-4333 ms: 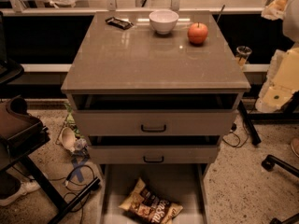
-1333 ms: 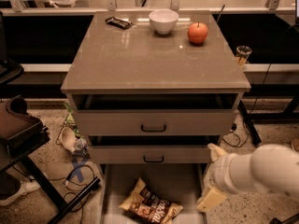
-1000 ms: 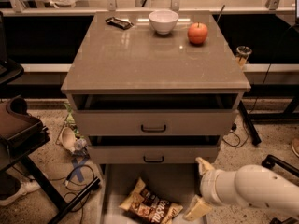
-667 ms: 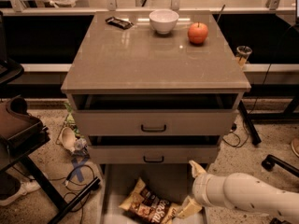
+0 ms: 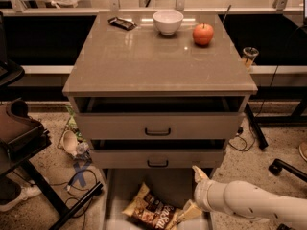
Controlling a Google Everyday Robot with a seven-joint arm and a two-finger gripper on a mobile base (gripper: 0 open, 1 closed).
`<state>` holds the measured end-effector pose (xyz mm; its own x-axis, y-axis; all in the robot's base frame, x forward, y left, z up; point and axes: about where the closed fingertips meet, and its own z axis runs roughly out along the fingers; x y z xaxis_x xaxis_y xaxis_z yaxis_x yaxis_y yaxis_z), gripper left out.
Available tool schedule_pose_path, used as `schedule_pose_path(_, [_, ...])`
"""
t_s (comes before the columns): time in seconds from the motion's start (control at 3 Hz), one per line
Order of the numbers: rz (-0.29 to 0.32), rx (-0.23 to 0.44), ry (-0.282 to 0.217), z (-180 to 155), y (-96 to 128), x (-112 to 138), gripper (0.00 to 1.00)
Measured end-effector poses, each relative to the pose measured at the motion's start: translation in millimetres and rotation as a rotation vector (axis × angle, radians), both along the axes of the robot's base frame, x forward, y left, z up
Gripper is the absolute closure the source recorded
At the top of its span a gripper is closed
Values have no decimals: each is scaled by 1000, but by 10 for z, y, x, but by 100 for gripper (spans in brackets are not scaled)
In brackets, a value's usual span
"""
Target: Pick brown chip bag from bottom drawer and place on counter
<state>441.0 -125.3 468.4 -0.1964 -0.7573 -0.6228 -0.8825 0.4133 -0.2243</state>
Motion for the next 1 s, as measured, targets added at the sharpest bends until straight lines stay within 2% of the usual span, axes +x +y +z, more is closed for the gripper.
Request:
schedule_pose_path(0.33, [-14, 17, 27, -256, 117, -11, 0])
schedule_pose_path(0.67, [-25, 55, 81, -912, 397, 57, 0])
schedule_pose_path(1.0, [-7, 108, 105, -1429, 659, 151, 0])
